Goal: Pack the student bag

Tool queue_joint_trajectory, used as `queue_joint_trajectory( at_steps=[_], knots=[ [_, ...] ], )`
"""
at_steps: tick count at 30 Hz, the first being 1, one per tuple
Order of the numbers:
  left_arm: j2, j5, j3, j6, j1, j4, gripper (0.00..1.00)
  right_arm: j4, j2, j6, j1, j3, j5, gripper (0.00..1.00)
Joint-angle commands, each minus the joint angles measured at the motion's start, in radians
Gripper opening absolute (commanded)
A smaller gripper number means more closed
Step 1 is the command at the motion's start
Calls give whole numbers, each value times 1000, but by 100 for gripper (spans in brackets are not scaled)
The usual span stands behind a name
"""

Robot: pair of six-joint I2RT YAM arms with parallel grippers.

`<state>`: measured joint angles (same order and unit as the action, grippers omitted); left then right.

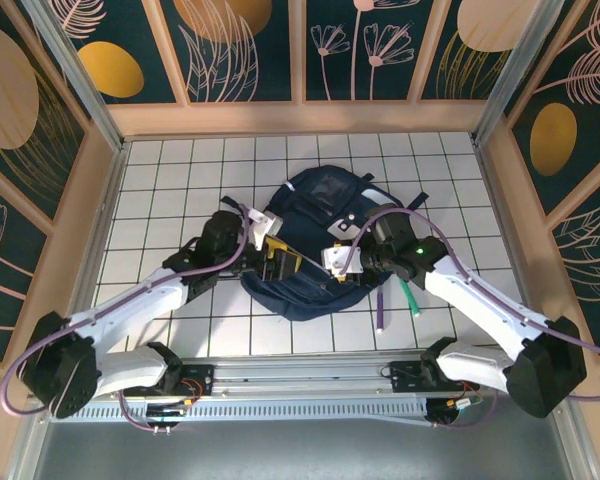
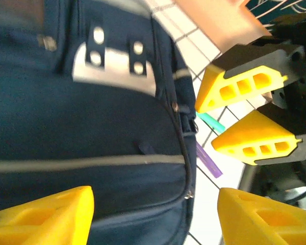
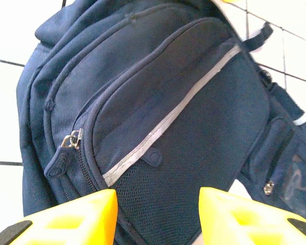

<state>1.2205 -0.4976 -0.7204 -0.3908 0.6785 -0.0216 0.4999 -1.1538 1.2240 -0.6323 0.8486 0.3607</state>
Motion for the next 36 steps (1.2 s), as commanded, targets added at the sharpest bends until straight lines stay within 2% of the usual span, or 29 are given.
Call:
queue_joint_trajectory(
  at_steps=[1,5,8,15,18,21,23,28,36],
  knots=[
    [38,-32,-36,-253,74,96,66,37,-45,59,-17,-17,-14,47],
    [28,-2,1,-351,132,67,62,15,-47,70,-31,-47,3,47],
    [36,20,12,-384,162,55,61,-52,-54,60,-60,-84,-55,47],
    [66,67,17,-415,167,32,60,-139,-96,23,-77,-109,-56,44],
    [81,67,13,-429,168,17,60,-219,-99,-18,-84,-122,-62,30],
    [92,65,12,-435,169,6,60,-277,-90,-80,-80,-117,24,7],
    [96,80,-3,-427,170,22,59,-315,-81,-130,-69,-111,94,0],
    [106,118,-53,-400,169,70,59,-407,-99,-250,-41,-85,213,0],
    [125,164,-60,-401,170,102,54,-524,-149,-416,1,-46,274,0]
  ],
)
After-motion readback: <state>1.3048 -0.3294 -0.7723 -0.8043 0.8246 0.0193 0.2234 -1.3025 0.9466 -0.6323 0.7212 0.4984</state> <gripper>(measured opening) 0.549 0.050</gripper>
